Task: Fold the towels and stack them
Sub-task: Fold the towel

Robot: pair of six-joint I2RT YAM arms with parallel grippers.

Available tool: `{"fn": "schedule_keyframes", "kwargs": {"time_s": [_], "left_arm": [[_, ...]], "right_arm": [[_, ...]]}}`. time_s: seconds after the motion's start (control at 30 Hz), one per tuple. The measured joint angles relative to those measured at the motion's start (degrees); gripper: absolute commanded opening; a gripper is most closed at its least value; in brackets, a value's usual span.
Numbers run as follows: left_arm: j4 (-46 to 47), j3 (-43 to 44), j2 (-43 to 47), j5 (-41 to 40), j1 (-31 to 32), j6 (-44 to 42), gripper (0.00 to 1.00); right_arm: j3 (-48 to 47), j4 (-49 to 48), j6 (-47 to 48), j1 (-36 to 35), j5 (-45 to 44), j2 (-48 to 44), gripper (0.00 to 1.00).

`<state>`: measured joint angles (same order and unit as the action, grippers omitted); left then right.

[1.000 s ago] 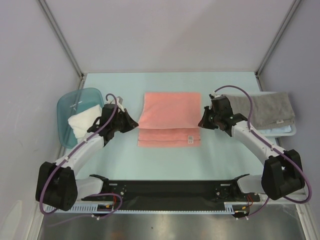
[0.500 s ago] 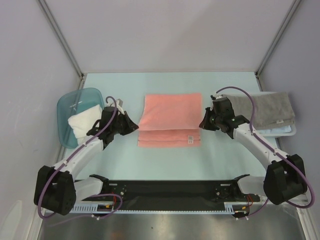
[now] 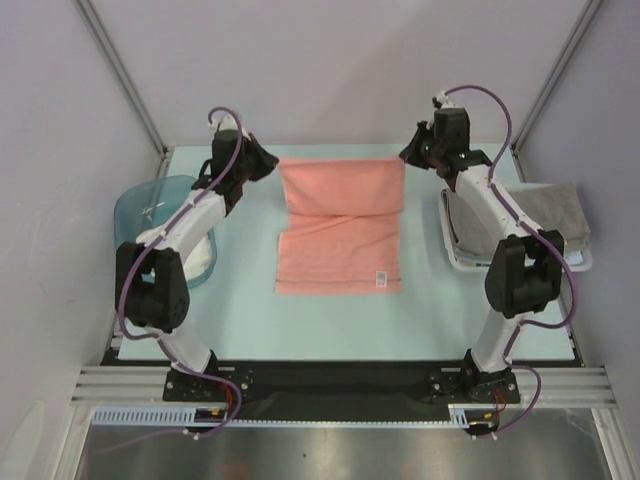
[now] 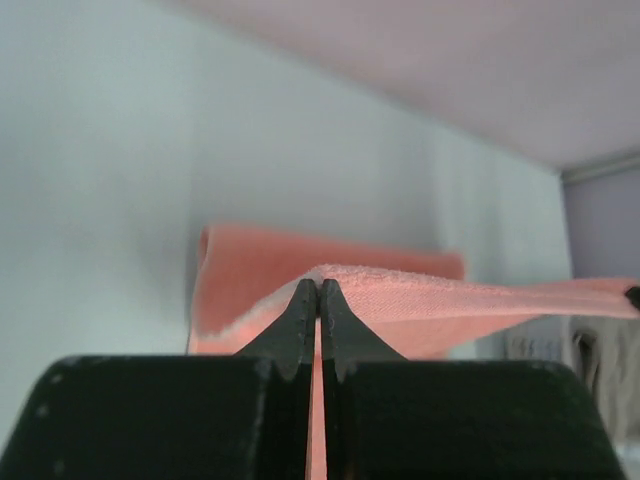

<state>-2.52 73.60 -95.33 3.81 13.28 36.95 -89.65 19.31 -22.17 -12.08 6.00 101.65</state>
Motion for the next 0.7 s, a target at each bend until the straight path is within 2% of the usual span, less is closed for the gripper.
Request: {"fn": "schedule_keyframes", "kwargs": {"time_s": [0.33, 0.47, 0.7], "left_arm": [[7.17, 41.86, -23.71, 1.05, -2.19, -2.99, 0.00], [8.15, 49.35, -29.55, 1.33, -2.51, -4.07, 0.00], [8.79, 51.45, -35.43, 2.86, -4.09, -4.00, 0.00]], "right_arm": [[-37.27, -4.76, 1.42, 2.86, 0.31, 24.04, 0.00], [-44.09, -5.64, 2.80, 2.97, -0.04, 29.51, 0.00], [-47.12, -7.89, 4.04, 2.95, -0.57, 32.87, 0.00]]}}
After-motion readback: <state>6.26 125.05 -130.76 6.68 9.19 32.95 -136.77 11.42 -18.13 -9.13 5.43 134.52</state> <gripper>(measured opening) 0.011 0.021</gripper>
